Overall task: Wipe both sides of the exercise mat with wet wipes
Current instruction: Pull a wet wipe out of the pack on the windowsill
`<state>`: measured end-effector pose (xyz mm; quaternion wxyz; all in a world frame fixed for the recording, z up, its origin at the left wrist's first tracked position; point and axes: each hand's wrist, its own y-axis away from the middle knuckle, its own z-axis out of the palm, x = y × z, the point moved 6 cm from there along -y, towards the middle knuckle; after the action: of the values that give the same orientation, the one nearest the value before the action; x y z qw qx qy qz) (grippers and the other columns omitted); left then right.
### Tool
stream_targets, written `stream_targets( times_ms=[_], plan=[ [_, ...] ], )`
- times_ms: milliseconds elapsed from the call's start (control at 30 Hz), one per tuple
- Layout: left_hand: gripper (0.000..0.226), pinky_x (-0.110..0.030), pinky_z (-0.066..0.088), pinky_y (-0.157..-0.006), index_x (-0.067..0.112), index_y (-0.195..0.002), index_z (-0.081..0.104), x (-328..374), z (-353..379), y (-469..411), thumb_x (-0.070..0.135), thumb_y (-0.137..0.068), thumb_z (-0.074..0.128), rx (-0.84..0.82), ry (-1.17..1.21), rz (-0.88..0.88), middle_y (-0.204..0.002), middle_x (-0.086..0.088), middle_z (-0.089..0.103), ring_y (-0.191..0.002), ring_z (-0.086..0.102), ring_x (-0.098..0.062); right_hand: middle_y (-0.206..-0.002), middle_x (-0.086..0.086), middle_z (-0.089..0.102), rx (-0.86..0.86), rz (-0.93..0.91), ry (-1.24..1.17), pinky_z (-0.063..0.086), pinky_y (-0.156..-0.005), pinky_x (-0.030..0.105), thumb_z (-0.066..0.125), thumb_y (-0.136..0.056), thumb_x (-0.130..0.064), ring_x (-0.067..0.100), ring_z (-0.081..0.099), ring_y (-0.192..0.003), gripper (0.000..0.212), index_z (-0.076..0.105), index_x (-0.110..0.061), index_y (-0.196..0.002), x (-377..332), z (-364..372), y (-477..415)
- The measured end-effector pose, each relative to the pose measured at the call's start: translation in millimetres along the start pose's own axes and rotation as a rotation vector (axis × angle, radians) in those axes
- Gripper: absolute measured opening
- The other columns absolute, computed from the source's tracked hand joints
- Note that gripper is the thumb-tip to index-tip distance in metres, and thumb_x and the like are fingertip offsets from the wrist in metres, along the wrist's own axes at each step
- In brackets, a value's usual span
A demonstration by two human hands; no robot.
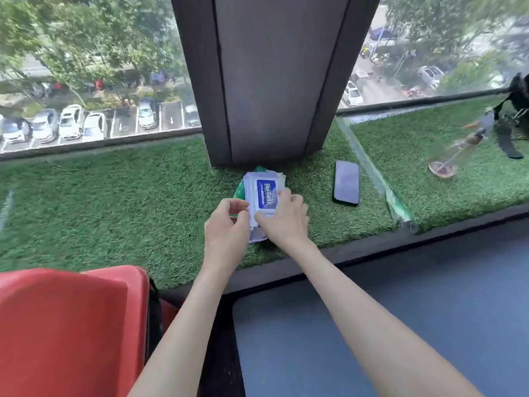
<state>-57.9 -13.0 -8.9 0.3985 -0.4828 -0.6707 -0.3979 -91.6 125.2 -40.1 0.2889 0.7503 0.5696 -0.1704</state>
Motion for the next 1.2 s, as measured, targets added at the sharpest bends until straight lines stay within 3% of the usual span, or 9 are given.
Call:
stream_targets(
  times_ms=[100,300,467,600,800,900,1033,1100,1200],
  plan=[
    [0.015,-0.019,0.041,-0.072,0.023,-0.097,0.063,-24.9,12.3,-19.9,0.013,-0.092,0.052,-0.017,-0.016,-0.063,-0.093,0.013,0.063,-0.088,0.058,-0.007,-0.136,0.018,0.032,0.004,0.101,0.138,0.033,-0.099,0.046,0.065,-0.078,-0.054,0.038,0.036,-0.121,0.093,0.018,-0.013,-0.147,5.6,27.3,-31.1],
    [0.018,0.001,0.034,-0.057,0.021,-0.102,0.062,-50.8,32.2,-33.2,0.011,-0.093,0.050,-0.037,0.002,-0.119,-0.089,0.016,0.057,-0.073,0.051,0.010,-0.142,0.028,0.024,-0.071,0.217,0.155,0.030,-0.104,0.048,0.071,-0.077,-0.051,0.041,0.035,-0.124,0.116,-0.011,-0.020,-0.153,15.5,62.2,-58.3],
    [0.016,-0.006,0.038,-0.059,0.020,-0.102,0.063,-54.2,23.5,-28.0,0.014,-0.093,0.051,-0.016,0.034,-0.173,-0.091,0.012,0.060,-0.072,0.054,0.009,-0.127,0.020,0.042,0.019,0.170,0.033,0.035,-0.097,0.046,0.075,-0.068,-0.046,0.038,0.042,-0.117,0.111,0.004,-0.026,-0.151,15.0,43.7,-37.1],
    [0.010,-0.027,0.047,-0.085,0.023,-0.106,0.055,-55.0,25.2,-7.6,0.024,-0.096,0.056,-0.067,0.284,-0.316,-0.108,0.000,0.064,-0.092,0.059,-0.012,-0.129,0.009,0.045,0.051,0.092,-0.114,0.040,-0.101,0.045,0.074,-0.064,-0.045,0.029,0.043,-0.120,0.105,0.014,-0.030,-0.149,12.3,7.5,29.2],
    [0.080,-0.046,0.049,-0.101,0.020,-0.143,0.045,-27.3,50.1,76.9,0.060,-0.079,0.069,-0.377,0.976,-0.563,-0.134,-0.014,0.060,-0.121,0.060,-0.029,-0.129,-0.011,0.042,0.046,0.030,-0.228,0.036,-0.107,0.036,0.073,-0.059,-0.058,0.010,0.038,-0.124,0.106,0.015,-0.043,-0.147,7.2,-49.0,142.5],
    [0.069,-0.041,0.057,-0.087,0.013,-0.133,0.058,-7.7,51.5,126.1,0.057,-0.080,0.053,-0.486,1.040,-0.645,-0.124,-0.018,0.066,-0.111,0.066,-0.029,-0.134,-0.020,0.035,-0.026,0.022,-0.306,0.034,-0.110,0.030,0.060,-0.055,-0.066,0.000,0.035,-0.127,0.105,0.014,-0.047,-0.147,13.1,-73.7,180.9],
    [0.083,-0.052,0.041,-0.107,0.012,-0.132,0.060,6.1,48.0,171.7,0.069,-0.071,0.063,-0.461,0.947,-0.630,-0.126,-0.020,0.064,-0.118,0.060,-0.036,-0.127,-0.024,0.032,0.017,-0.036,-0.217,0.027,-0.097,0.005,0.045,-0.056,-0.071,-0.002,0.030,-0.125,0.088,0.038,-0.042,-0.139,13.7,-112.4,211.9],
    [0.087,-0.053,0.042,-0.107,0.012,-0.132,0.059,18.1,44.2,183.8,0.071,-0.068,0.060,-0.415,0.892,-0.612,-0.124,-0.020,0.065,-0.117,0.061,-0.037,-0.114,-0.023,0.033,0.071,-0.075,-0.162,0.025,-0.088,-0.003,0.047,-0.059,-0.069,-0.001,0.033,-0.115,0.083,0.048,-0.037,-0.135,6.6,-135.1,222.6],
    [0.094,-0.056,0.041,-0.107,0.014,-0.140,0.051,49.3,39.1,189.4,0.075,-0.071,0.066,-0.398,0.894,-0.550,-0.130,-0.022,0.061,-0.121,0.058,-0.040,-0.110,-0.020,0.042,0.074,-0.087,-0.203,0.037,-0.088,0.004,0.063,-0.061,-0.064,0.001,0.049,-0.106,0.075,0.057,-0.032,-0.129,-2.2,-169.2,229.4]
  ],
)
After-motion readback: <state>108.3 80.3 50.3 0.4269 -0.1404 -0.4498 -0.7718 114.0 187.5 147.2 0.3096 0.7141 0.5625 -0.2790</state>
